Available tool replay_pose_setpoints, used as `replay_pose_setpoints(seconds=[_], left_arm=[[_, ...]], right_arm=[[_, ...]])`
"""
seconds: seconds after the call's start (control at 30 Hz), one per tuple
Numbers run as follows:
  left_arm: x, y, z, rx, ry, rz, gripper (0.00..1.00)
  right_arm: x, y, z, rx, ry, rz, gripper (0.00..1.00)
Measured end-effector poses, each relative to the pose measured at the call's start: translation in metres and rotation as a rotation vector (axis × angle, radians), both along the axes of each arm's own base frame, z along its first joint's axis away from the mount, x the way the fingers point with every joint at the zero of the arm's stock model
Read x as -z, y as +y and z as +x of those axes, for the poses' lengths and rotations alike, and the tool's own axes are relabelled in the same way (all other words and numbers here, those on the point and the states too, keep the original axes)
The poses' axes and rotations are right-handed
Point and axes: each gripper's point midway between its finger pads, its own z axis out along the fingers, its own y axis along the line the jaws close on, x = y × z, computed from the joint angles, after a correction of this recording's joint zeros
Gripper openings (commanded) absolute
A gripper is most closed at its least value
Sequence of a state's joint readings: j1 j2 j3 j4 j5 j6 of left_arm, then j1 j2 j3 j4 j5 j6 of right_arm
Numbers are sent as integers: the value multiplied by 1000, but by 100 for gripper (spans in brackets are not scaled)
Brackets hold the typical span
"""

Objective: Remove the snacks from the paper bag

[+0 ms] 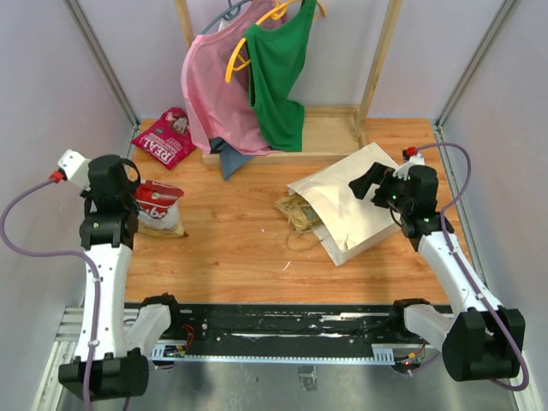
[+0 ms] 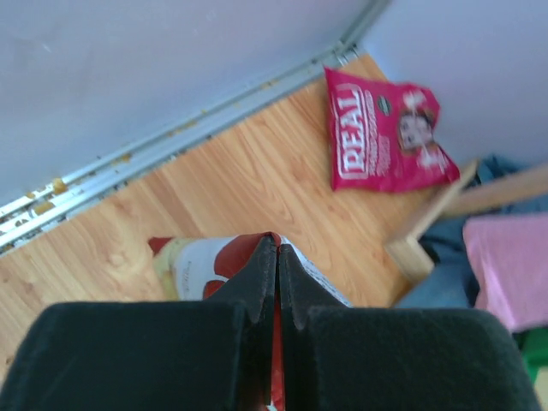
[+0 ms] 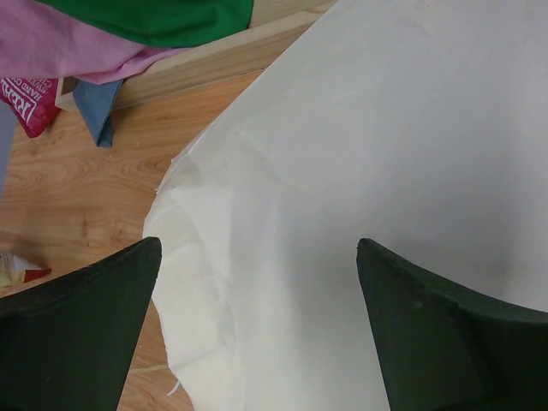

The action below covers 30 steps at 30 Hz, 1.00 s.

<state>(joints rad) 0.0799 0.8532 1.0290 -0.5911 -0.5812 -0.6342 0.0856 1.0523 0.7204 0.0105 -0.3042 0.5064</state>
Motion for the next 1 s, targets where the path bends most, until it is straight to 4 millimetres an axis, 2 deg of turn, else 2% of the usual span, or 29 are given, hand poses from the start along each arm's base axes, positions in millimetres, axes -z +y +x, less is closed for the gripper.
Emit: replay_pose_setpoints(seconds=[0.13,0.2,0.3,0.43,0.63,0.73,0.83,0.93,0.97,1.0], left_arm=[[-6,37,15,-94,6,-19,1],[5,61,24,-135,18,-57,0],[31,82,33,-179,46,-110,1],[58,82,55,-158,54,-184,0],[86,86,80,-149,72,-232,1],[86,94,87,-175,80,-216,1],[70,104,104,-175,54,-190,3],[46,113,132,-152,-2,-159,31],[42,115,140,-137,-19,-144,45],[38,115,149,-120,-35,-134,65]], right_arm=[[0,0,0,-1,0,1,98],[0,0,0,-1,0,3,99],[0,2,0,-5,-1,14,98],[4,4,1,-8,10,25,98],[7,6,2,-15,20,35,98],[7,6,4,-13,17,40,99],[11,8,7,-16,26,48,98],[19,10,9,-24,51,54,99],[22,10,9,-26,60,54,99],[23,11,9,-28,65,54,99]])
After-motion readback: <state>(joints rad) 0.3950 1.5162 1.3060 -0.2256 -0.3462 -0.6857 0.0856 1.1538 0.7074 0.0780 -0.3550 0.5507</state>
